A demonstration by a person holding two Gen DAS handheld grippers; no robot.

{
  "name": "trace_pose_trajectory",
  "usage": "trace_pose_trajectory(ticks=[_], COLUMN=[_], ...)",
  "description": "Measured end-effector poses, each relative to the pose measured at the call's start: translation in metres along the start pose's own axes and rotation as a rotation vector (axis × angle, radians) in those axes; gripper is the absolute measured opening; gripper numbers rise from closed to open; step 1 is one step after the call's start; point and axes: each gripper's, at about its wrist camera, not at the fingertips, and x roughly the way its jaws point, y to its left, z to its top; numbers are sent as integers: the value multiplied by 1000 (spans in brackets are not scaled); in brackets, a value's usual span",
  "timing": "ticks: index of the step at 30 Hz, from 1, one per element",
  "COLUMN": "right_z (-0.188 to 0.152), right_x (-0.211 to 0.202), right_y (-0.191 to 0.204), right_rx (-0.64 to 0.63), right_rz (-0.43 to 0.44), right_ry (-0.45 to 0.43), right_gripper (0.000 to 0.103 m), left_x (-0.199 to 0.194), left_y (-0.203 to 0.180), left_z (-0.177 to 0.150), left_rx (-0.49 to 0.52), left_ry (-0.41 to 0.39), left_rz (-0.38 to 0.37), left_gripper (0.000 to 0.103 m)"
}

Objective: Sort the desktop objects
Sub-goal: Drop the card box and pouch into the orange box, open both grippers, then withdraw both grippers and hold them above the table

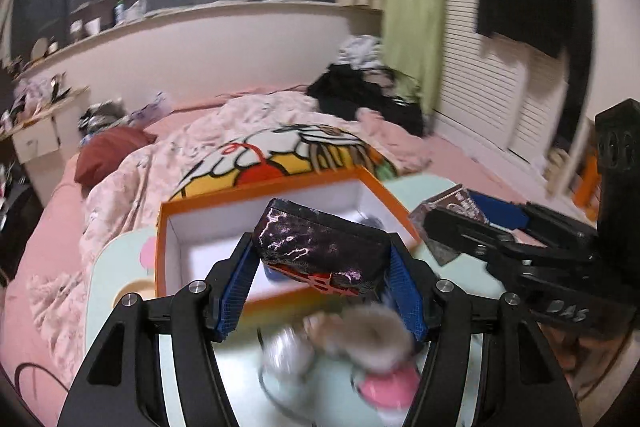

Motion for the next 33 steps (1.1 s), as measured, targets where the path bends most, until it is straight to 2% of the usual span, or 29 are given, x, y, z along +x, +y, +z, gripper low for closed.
trace_pose_trajectory(ticks=[3, 4, 7, 8, 9, 10, 13, 15, 20, 24, 29, 33], right_z=[14, 14, -1, -6, -11, -14, -17, -15, -6, -8, -29, -56], right_x=[43, 59, 93, 95, 95, 95, 97, 91, 58, 29, -8, -24], right_y=[-10, -13, -26, -30, -35, -41, -47, -43, -26, -16, -6, -7], right_rx=[15, 13, 29, 44, 65, 85, 115, 92, 53, 37, -8, -27], right_rz=[-83, -109, -168, -168, -168, -179, -158, -160, -140, -111, -76, -79], right_ry=[62, 100, 227, 232, 211, 208, 215, 183, 49, -2, 13, 93], right_gripper=[58, 58, 67, 73, 83, 85, 85, 85, 85, 85, 85, 85], left_x=[30, 45, 67, 69, 70, 70, 70, 65, 25, -9, -40, -34], left_y=[7, 12, 21, 24, 28, 29, 30, 28, 19, 16, 11, 0], left_z=[4, 1, -13, -17, -20, -22, -27, -27, -22, -27, -60, -101], left_rx=[-42, -61, -108, -132, -147, -144, -128, -116, -93, -100, -66, -13], left_ry=[51, 103, 175, 176, 170, 160, 155, 140, 30, 0, 34, 108], left_rz=[46, 68, 43, 31, 24, 37, 59, 44, 21, -23, -19, 14], left_gripper=[64, 64, 67, 74, 76, 84, 84, 84, 84, 84, 84, 84])
